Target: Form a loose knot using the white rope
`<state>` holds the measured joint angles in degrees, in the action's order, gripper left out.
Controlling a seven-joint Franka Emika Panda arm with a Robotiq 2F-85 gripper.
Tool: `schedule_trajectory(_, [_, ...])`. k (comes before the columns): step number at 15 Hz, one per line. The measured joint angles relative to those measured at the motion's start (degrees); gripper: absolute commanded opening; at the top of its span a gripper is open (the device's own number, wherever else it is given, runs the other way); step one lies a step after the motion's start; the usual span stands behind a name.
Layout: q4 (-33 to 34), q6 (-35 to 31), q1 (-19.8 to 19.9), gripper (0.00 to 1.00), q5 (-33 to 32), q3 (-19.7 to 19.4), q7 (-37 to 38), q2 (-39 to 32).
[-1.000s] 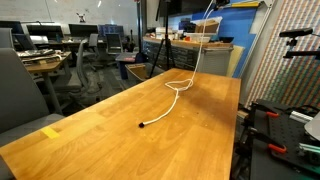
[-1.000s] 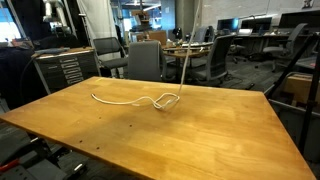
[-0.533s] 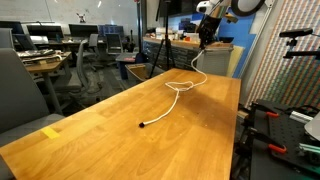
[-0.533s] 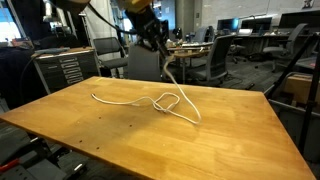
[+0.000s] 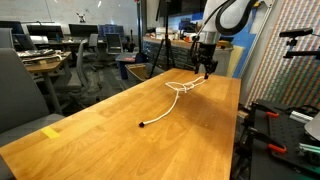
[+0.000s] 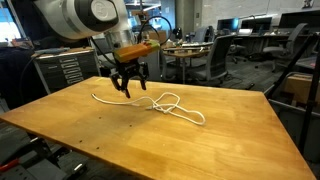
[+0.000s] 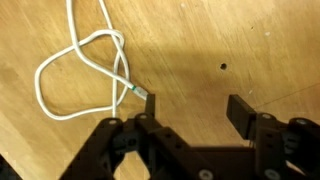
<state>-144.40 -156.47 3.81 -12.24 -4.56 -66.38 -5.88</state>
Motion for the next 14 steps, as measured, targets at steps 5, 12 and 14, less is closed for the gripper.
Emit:
schedule_trajectory(5, [1.1, 13.8, 0.2, 1.0, -10.2, -1.7, 7.6, -0.1])
schedule_trajectory(12, [2.0, 20.5, 0.5, 1.0, -6.4, -1.1, 8.2, -0.8])
schedule_trajectory(14, [1.4, 21.4, 0.4, 1.0, 0.1, 0.6, 10.3, -1.4])
